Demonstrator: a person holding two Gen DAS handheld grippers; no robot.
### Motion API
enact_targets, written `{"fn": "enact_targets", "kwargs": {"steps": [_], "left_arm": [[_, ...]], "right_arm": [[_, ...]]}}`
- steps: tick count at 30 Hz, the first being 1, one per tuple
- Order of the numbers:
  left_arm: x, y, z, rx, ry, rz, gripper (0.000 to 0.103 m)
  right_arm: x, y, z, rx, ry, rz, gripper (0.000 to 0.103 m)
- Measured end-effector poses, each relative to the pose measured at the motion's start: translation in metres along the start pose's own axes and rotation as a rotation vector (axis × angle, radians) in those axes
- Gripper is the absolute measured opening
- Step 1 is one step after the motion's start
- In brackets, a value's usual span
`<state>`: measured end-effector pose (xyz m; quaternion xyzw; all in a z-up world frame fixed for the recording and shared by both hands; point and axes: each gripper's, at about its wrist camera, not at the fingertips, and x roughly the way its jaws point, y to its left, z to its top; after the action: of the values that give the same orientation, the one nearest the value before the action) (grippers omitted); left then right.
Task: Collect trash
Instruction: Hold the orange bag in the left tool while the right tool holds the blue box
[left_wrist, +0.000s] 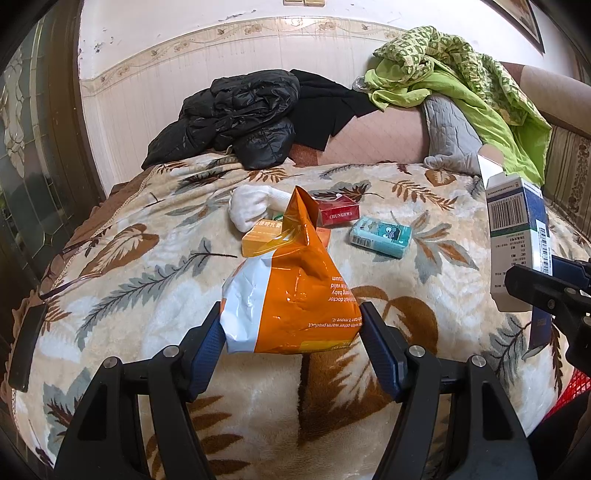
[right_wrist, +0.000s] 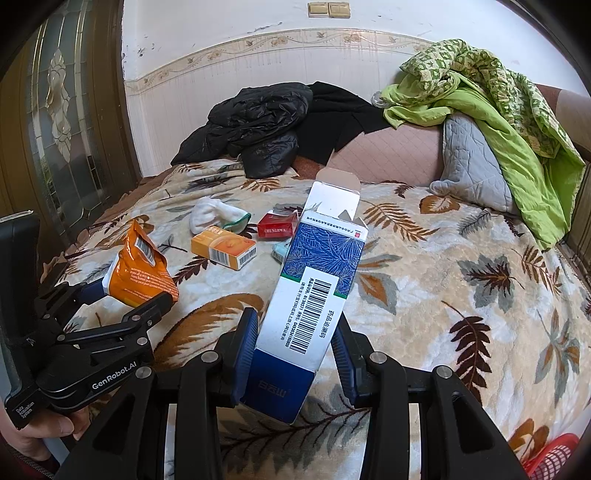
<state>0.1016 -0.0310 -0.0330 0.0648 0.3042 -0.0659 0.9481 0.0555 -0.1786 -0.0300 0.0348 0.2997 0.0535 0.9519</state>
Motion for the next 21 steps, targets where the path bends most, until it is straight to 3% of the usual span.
{"fn": "enact_targets", "kwargs": {"steps": [21], "left_arm": [[0.001, -0.0006, 0.0, -0.001, 0.003, -0.001, 0.07]], "right_arm": [[-0.0011, 0.0, 0.0006, 0.002, -0.006, 0.001, 0.042]]}}
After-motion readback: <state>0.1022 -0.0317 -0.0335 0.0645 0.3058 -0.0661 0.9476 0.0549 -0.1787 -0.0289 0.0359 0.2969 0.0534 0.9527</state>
